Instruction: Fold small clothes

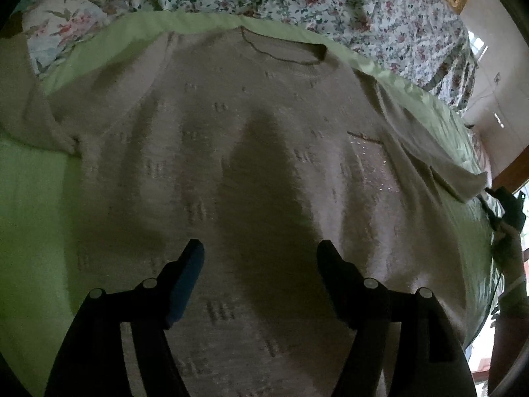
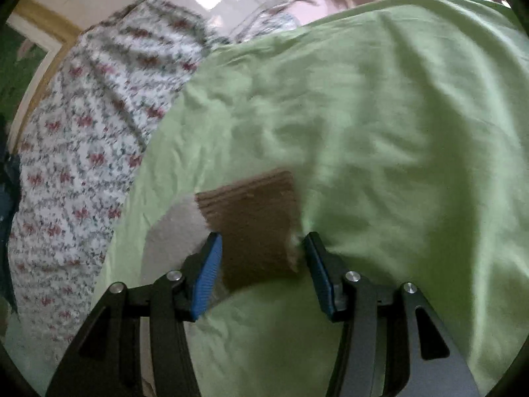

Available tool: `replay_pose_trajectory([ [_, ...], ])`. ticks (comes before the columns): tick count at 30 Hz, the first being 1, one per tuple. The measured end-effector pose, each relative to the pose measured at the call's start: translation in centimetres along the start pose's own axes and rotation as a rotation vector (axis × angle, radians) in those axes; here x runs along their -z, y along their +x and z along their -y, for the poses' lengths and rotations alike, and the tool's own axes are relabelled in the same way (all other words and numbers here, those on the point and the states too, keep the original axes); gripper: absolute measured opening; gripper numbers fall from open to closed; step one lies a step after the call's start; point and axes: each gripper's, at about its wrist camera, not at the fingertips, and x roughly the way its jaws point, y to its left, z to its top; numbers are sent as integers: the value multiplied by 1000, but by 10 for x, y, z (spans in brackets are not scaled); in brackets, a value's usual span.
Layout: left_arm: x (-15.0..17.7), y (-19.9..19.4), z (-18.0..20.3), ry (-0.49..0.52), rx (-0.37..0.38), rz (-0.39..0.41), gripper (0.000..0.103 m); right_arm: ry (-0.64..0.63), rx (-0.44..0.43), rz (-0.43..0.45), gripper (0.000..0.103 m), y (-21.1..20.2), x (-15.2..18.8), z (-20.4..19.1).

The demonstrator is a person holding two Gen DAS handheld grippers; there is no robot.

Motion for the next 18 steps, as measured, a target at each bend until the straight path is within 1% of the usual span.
replay_pose_trajectory([
  [2,1,-1,3,6,1,2,72,-50,-52,-36,6,6,0,-12],
  [3,1,-1,4,9,-2,3,72,-71,-81,-42,8,4,4,-23],
  [4,1,-1,4,13,-4,2,72,-104,-86,-26,8,-1,8,-33],
  [6,2,0,2,13,0,-6,72,-216,-118,7,8,-21,21,-66],
  [8,4,1,-1,6,10,-13,72,-272,-169,-7,8,-32,35,-94],
  [10,5,-2,-4,-4,12,-6,72,-347,-219,-51,8,-40,55,-129],
  [12,6,-3,-8,-16,19,-2,72,-422,-271,-111,8,-41,81,-169],
  [16,8,-10,-18,-33,37,8,72,-505,-363,-220,8,-31,136,-235],
  [18,10,-14,-23,-39,37,18,73,-565,-389,-257,8,-25,168,-269],
])
